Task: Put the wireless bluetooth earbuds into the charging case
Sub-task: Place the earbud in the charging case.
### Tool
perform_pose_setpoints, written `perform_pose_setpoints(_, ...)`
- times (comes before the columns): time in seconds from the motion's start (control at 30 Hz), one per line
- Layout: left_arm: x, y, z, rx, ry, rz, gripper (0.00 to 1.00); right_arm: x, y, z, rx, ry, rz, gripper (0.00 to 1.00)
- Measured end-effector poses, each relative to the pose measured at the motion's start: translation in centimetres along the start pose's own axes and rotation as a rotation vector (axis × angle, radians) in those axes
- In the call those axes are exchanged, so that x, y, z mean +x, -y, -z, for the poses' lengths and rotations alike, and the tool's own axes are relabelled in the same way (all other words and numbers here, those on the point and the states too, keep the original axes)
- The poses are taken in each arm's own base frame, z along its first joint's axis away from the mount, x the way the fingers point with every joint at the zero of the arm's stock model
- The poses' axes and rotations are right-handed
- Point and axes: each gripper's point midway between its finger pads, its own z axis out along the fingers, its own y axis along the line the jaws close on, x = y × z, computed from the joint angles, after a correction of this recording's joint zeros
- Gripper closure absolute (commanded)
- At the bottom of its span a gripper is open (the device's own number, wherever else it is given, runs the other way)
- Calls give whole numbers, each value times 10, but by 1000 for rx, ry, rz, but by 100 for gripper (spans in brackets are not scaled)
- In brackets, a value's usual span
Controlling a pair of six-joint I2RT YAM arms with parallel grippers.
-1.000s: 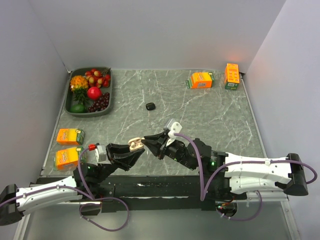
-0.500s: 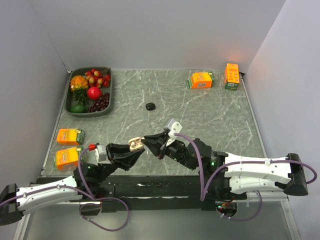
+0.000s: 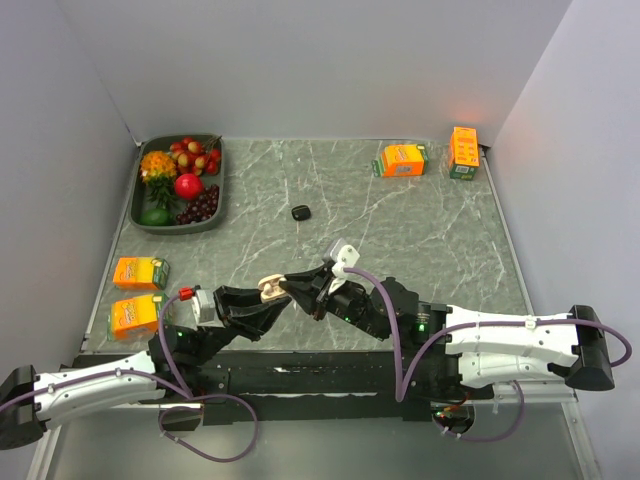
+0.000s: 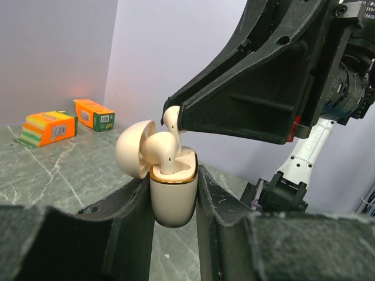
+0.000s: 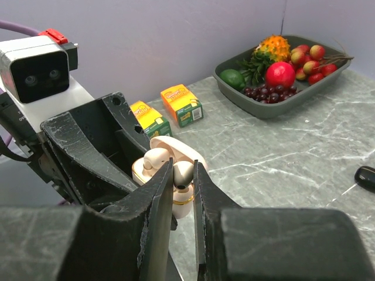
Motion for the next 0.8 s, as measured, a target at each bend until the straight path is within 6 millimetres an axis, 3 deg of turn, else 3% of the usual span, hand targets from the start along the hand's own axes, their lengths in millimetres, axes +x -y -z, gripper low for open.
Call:
perform_pose_setpoints(0.23,-2,1,-1,1,5,1,98,2,2,0,14,-5,-13,62)
perform_pose_setpoints(0.43,-8,2,-3,6,20,3,99,5,4,1,30,-16,-16,57)
perform_pose_setpoints(0.6,-8,3,-3,8,20,3,99,4,5,2,36,-15,-18,57)
perform_pose_setpoints(0.8,-8,3,-3,9,20,3,99,4,5,2,32,-16,-16,65)
